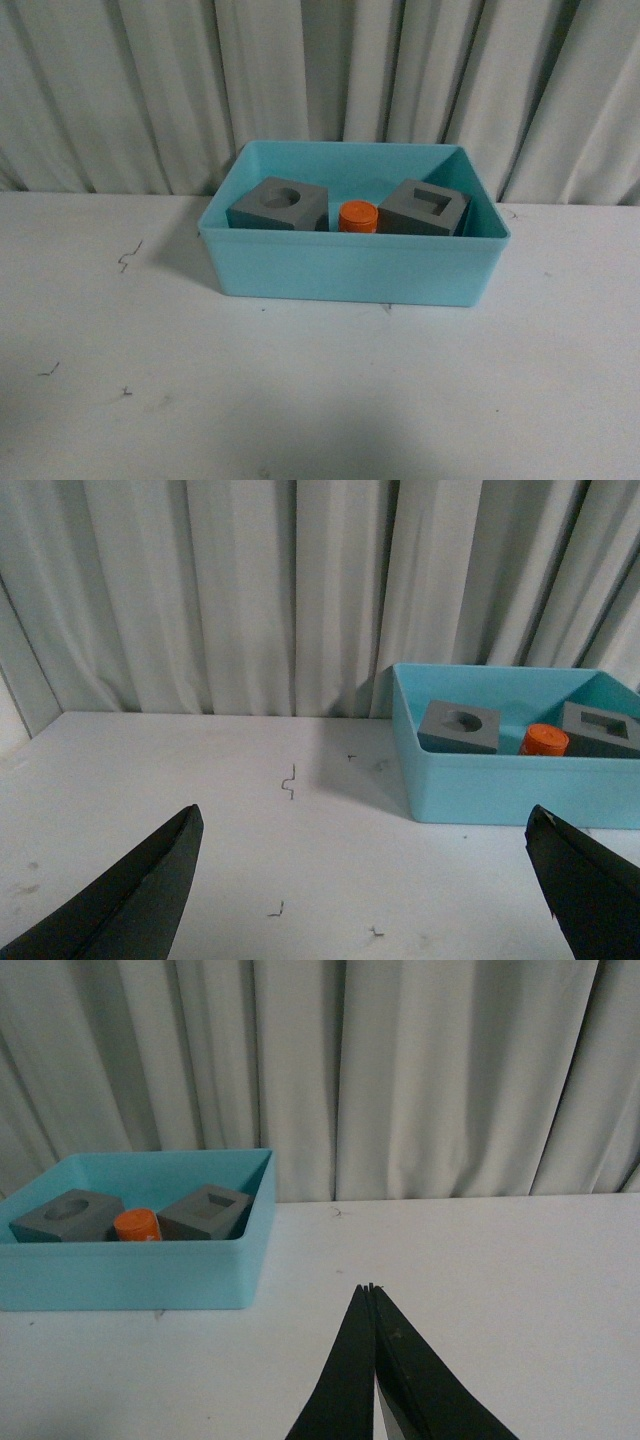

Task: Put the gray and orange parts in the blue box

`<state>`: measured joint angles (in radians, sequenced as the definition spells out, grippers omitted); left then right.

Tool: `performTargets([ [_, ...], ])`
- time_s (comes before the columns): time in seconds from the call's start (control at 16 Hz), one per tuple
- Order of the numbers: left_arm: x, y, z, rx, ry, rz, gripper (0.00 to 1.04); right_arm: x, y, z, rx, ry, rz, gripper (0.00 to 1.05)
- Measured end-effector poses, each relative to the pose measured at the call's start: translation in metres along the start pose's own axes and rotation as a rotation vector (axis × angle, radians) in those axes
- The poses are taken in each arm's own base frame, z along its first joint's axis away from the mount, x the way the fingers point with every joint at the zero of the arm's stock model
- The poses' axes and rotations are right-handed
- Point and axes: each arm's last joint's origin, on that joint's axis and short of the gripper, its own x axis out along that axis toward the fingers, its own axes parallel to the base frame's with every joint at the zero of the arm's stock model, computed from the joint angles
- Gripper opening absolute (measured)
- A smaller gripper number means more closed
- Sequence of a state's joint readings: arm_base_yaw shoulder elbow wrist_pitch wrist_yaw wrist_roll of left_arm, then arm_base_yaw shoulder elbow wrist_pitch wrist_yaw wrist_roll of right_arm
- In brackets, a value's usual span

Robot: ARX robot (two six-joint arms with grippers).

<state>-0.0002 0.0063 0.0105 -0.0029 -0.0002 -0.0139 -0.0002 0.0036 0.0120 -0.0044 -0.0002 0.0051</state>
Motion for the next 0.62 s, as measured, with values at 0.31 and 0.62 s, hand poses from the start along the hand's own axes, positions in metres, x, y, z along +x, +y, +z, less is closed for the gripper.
performTargets([
  [0.31,0.0,0.0,0.0,0.0,0.0,0.0,0.98,0.0,0.0,0.0001,0.0,-0.001,0.0,0.02],
  [0.62,0.0,0.0,0.0,0.0,0.0,0.0,0.98,0.0,0.0,0.0001,-0.002,-0.001,0.0,0.58],
])
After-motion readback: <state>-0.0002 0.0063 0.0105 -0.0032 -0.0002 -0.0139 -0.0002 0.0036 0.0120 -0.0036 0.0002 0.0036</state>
